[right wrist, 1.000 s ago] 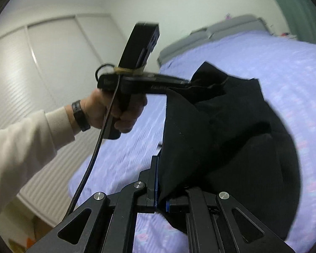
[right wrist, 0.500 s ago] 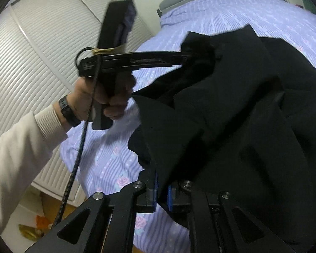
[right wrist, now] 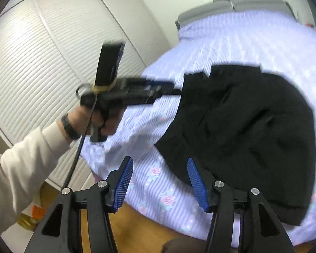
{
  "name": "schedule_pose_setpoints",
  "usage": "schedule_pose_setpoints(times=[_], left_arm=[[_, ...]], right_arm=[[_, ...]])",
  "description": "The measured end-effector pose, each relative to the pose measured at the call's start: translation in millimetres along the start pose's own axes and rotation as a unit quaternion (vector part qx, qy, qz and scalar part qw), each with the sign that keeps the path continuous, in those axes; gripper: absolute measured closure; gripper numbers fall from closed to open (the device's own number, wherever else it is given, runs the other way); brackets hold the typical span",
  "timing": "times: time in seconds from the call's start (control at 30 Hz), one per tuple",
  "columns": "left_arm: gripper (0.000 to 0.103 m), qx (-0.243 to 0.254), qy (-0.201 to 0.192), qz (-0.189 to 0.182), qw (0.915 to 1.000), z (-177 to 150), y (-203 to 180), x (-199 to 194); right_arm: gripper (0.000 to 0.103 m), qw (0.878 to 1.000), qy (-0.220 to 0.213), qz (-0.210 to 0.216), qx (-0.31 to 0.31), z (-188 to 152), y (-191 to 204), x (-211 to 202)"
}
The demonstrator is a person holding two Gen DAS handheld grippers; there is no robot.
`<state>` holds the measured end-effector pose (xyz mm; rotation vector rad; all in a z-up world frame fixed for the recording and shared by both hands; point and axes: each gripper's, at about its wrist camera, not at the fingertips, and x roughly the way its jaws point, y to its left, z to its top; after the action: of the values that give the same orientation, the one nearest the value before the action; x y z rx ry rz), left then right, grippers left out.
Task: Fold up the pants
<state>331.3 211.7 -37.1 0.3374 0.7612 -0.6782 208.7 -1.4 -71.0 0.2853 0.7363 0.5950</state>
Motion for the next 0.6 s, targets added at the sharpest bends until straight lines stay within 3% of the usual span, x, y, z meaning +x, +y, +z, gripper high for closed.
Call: schedule_pose_setpoints(times=[0.1,0.23,0.33,0.43,0.5,0.6], left_arm=[[0.057,-0.023,-0.021,0.053,0.9981,2,-20,-15],[0.052,-0.079,-0.044,0.122,0.9884,2,-54,-33],[0.052,-0.126,-0.059,0.144,0.9798,-3,-80,-39],[0.052,-0.142,-0.079,0.172,0.9717,-4,-109,-40],[0.052,-0.142,-0.090,0.170,0.9710,-4,-122,-36],[0.052,-0.142,-0.082,0.140,0.9765,-2,-130,-14]], right_arm=[[0.048,0.999,-0.022,-0.027,-0.017,14,-5,-21],[0.048,0.995,-0.041,-0.067,-0.053,28,-20,-39],[0.048,0.992,-0.039,-0.088,-0.079,33,-28,-45],[0.048,0.989,-0.024,-0.102,-0.107,44,-41,-44],[0.048,0.986,-0.013,-0.109,-0.126,53,-48,-44],[0.048,0.984,-0.004,-0.108,-0.142,55,-62,-50]])
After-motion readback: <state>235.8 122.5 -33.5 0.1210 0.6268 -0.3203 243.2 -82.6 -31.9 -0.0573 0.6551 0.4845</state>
